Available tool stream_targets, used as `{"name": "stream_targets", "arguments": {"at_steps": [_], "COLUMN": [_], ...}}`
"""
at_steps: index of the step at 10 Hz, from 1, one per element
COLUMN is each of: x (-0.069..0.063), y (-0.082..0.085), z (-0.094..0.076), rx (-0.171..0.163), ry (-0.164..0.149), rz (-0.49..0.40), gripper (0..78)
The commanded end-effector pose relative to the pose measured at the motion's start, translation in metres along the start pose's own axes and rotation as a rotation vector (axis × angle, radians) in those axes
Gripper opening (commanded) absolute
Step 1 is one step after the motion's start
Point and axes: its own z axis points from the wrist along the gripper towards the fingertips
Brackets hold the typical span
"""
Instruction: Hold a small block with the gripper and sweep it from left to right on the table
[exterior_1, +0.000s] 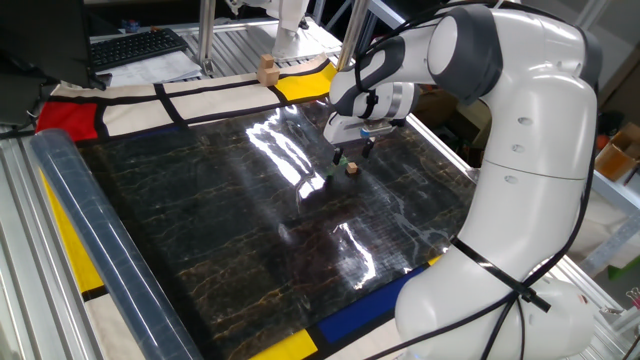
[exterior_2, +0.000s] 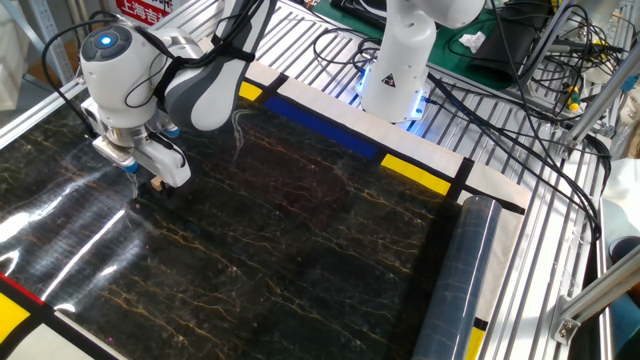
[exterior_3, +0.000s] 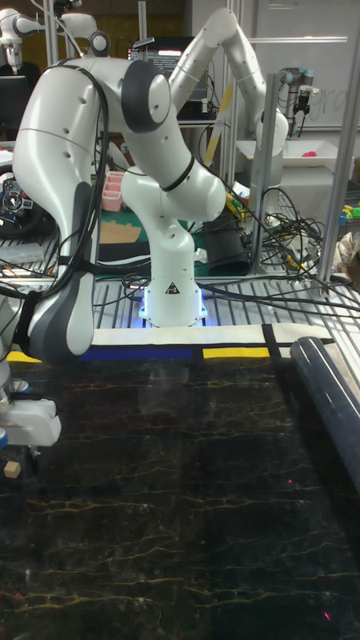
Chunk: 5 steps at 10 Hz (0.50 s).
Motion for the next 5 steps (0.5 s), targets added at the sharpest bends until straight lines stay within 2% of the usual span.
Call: {"name": "stream_targets", "arguments": {"at_steps": [1, 5], "x": [-0.0059, -0.0045], "y": [0.0029, 0.0015], "z": [0.0142, 0.0071], "rx": [0.001, 0.002], "ry": [-0.002, 0.005], "rz": [0.027, 0.029], "gripper": [77.5, 77.5]}}
